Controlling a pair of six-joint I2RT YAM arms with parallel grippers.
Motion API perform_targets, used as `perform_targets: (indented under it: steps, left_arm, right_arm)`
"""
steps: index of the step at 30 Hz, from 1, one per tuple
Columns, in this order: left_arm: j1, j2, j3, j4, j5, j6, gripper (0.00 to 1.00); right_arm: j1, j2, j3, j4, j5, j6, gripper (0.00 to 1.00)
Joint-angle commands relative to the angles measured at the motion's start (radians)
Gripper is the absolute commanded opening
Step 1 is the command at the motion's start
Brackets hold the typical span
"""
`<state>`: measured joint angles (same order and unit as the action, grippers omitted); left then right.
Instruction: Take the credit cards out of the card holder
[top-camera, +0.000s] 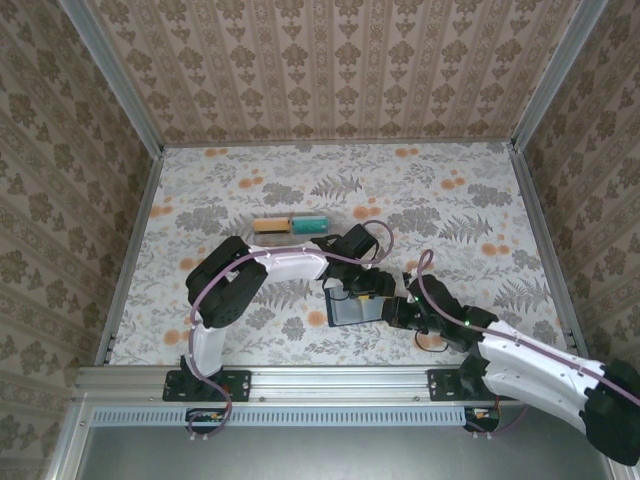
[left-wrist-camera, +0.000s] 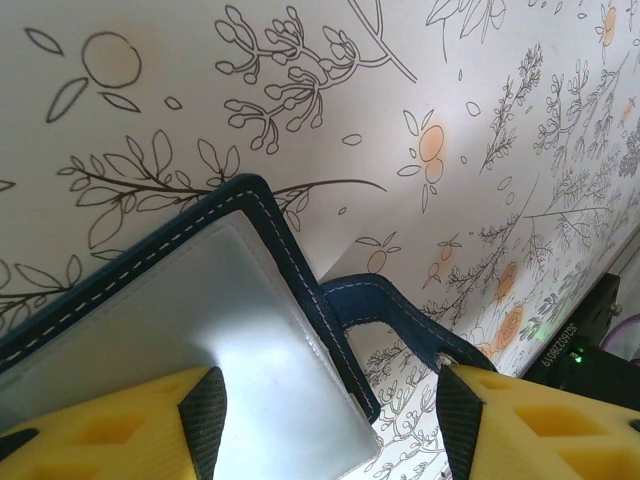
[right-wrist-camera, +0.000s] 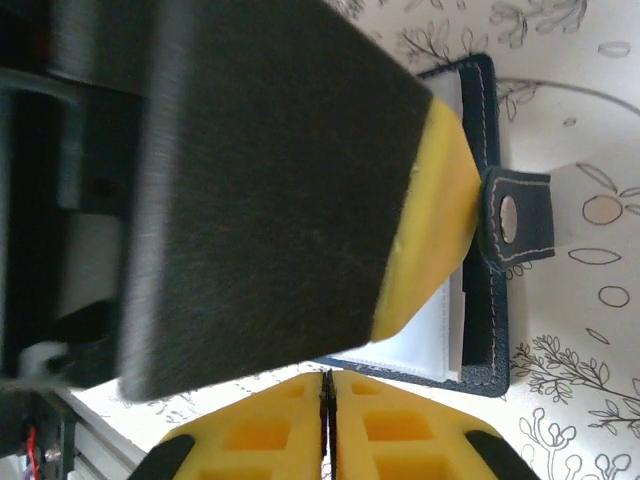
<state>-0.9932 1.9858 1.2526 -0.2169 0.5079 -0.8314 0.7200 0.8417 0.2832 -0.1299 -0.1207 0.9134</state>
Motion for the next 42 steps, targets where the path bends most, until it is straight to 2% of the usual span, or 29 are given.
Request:
perform_targets:
  steps: [1, 12, 19, 32, 42]
  left_arm:
    - [0.006, 0.014, 0.015, -0.017, -0.023, -0.007, 0.62]
    - [0.029, -0.059, 0.021, -0.084, -0.065, 0.017, 0.66]
    - [0.055, -0.159, -0.024, -0.114, -0.099, 0.021, 0.67]
    - [0.061, -0.355, -0.255, -0.101, -0.160, -0.031, 0.66]
    - [0.064, -0.450, -0.419, -0.051, -0.229, -0.154, 0.65]
  right_arm:
    - [0.006, 0.067, 0.006, 0.088, 0.027, 0.005, 0.10]
    - [0.007, 0.174, -0.022, 0.086, 0.146, 0.017, 0.08]
    - [0.006, 0.250, -0.018, 0.088, 0.139, 0.003, 0.09]
    - [0.008, 0.310, 0.030, 0.078, 0.130, -0.031, 0.10]
    - [0.009, 0.313, 0.027, 0.081, 0.126, -0.027, 0.10]
